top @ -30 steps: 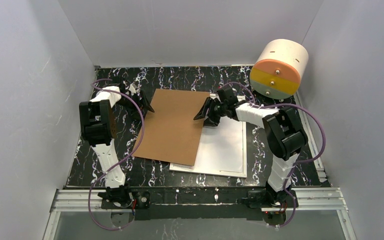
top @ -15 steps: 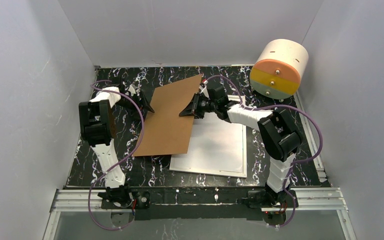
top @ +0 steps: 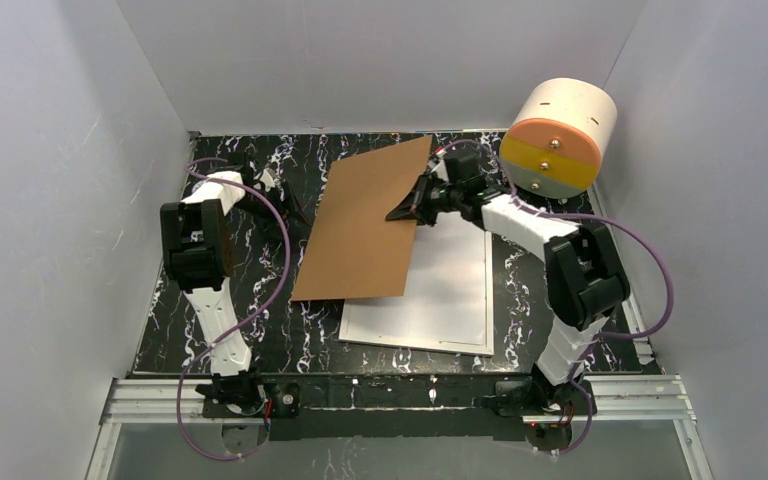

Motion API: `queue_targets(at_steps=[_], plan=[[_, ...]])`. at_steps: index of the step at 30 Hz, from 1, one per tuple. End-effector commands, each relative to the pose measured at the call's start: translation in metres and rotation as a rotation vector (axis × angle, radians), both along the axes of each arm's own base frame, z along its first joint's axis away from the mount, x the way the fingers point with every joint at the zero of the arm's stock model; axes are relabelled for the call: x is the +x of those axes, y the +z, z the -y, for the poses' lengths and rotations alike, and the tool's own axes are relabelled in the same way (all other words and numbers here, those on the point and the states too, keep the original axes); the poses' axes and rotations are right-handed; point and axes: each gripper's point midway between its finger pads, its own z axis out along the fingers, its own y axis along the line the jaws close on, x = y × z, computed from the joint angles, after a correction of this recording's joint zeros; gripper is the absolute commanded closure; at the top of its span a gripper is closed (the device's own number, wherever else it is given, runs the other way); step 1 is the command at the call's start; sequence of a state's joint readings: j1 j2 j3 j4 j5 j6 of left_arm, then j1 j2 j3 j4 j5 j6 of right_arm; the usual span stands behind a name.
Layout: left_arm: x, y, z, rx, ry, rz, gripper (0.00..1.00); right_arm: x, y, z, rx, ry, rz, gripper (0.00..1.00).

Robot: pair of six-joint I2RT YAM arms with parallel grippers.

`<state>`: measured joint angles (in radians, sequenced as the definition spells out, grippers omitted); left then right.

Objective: Put the photo into the frame

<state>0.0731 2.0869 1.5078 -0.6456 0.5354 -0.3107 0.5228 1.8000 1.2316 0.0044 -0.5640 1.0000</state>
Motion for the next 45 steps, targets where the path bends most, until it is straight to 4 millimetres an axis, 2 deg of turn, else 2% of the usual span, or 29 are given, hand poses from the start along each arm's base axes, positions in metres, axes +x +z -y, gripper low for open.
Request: queue_targets(at_steps=[1,6,8,11,13,18,21,24,31,41,45], plan=[[-0.002,0.022,0.007,-0.018,-0.021,0.024,0.26,0.011,0.083,0.038,0.097,0.036,0.133,0.99],[-0.004,0.031,0.028,-0.07,-0.052,0.059,0.25,0.002,0.103,0.092,0.074,0.066,0.116,0.99],[-0.005,0.031,0.034,-0.066,-0.06,0.082,0.25,-0.003,0.103,0.117,0.044,0.069,0.104,0.99],[-0.008,0.031,0.056,-0.078,-0.096,0.119,0.25,-0.012,0.098,0.147,0.031,0.081,0.078,0.99],[-0.011,0.029,0.07,-0.106,-0.118,0.126,0.27,-0.017,0.091,0.157,0.015,0.096,0.071,0.99],[-0.015,0.017,0.097,-0.113,-0.176,0.121,0.33,-0.024,0.076,0.161,0.01,0.123,0.051,0.99],[-0.018,0.004,0.104,-0.098,-0.176,0.098,0.36,-0.021,0.058,0.163,-0.017,0.115,0.014,0.99],[-0.019,-0.005,0.111,-0.101,-0.175,0.077,0.41,-0.016,0.051,0.161,-0.003,0.121,0.0,0.99],[-0.021,-0.016,0.118,-0.124,-0.177,0.041,0.54,-0.01,0.03,0.162,-0.02,0.128,-0.008,0.99],[-0.025,-0.021,0.121,-0.134,-0.183,0.021,0.55,-0.011,0.008,0.158,0.03,0.142,0.083,0.99],[-0.025,-0.02,0.123,-0.142,-0.185,0.018,0.55,-0.014,-0.005,0.158,0.032,0.147,0.068,0.99]])
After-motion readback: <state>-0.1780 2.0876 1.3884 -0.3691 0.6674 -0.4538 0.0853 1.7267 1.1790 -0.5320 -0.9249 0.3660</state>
